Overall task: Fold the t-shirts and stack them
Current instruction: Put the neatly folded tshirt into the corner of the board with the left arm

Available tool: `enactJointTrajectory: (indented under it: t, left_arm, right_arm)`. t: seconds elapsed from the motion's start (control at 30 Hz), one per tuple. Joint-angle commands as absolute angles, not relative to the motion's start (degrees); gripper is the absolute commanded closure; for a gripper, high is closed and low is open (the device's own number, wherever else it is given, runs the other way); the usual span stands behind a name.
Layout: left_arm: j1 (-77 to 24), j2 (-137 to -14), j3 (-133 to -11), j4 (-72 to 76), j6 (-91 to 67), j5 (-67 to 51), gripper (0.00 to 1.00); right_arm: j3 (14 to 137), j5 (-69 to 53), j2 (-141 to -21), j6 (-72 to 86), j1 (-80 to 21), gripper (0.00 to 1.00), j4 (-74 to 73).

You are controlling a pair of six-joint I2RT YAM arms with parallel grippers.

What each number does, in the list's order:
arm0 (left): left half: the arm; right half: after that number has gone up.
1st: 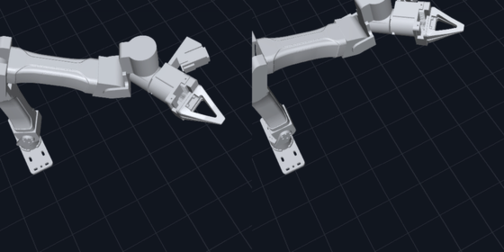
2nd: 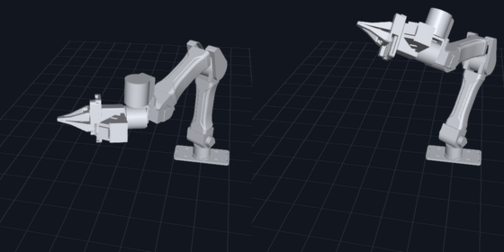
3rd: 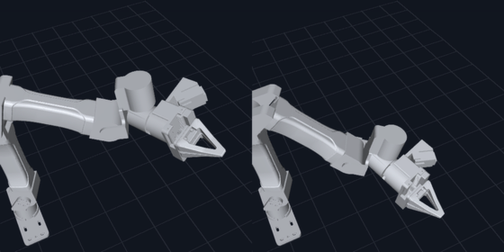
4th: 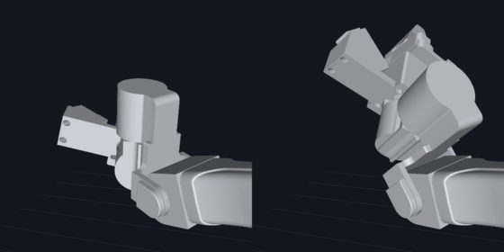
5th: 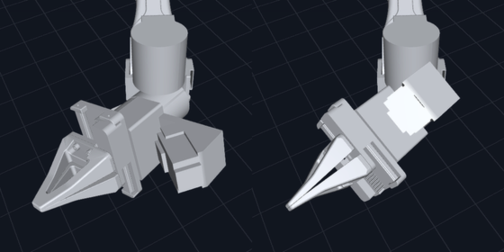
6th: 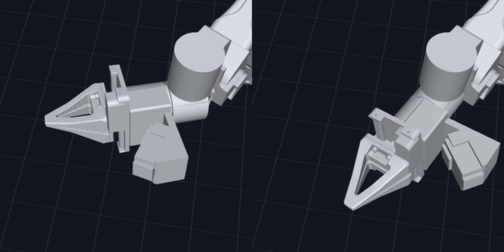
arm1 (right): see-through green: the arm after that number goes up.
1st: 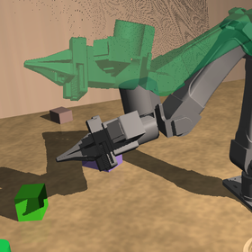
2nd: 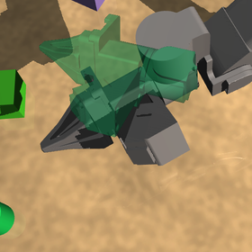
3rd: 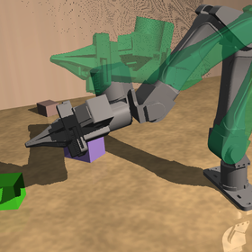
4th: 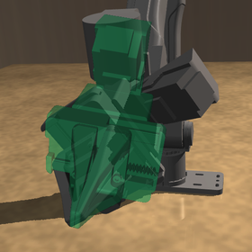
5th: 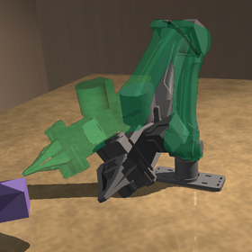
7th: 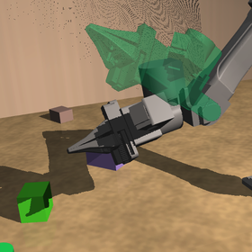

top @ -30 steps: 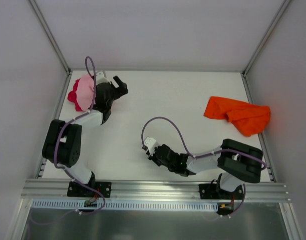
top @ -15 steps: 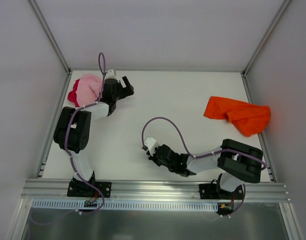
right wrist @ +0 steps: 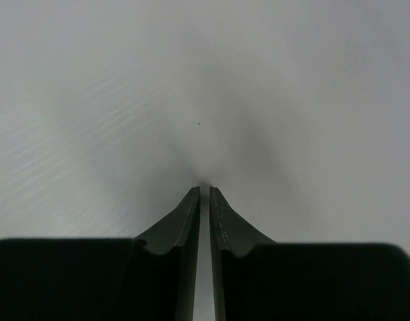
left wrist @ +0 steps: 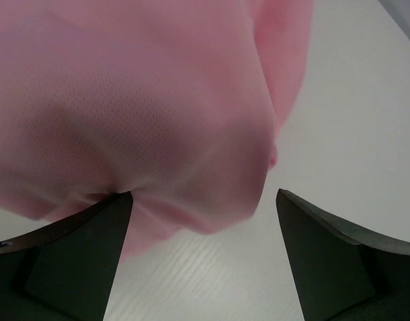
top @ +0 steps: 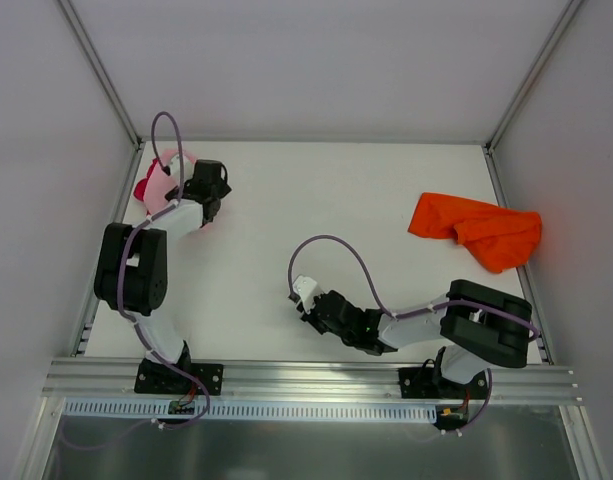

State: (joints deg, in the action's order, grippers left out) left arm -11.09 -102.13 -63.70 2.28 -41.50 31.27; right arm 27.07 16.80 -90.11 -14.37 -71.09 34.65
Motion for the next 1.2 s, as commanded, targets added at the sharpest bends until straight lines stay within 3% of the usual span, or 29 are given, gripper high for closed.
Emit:
enactJointTrajectory:
  t: [0.0, 0.17, 0.43, 1.17]
  left_arm:
    - [-7.7, -97.7, -62.8, -3.5, -48.5, 37.4, 0.09]
    - [-5.2, -98.2, -65.4, -10.2, -51.8, 39.6, 0.08]
    - [-0.4, -104.9, -73.7, -15.3, -51.0, 31.1, 0.05]
    - [1.9, -118.1, -93.4, -19.0, -44.4, 31.3, 0.01]
  right_arm:
    - [24.3, 15.4, -91.0, -13.1, -71.5, 0.86, 27.9]
    - [24.0, 15.1, -90.6, -13.0, -71.7, 0.86, 28.4]
    - [23.8, 14.9, -90.3, -13.2, -72.5, 0.86, 28.3]
    - [24.3, 14.6, -91.1, -13.9, -73.7, 0.86, 28.2]
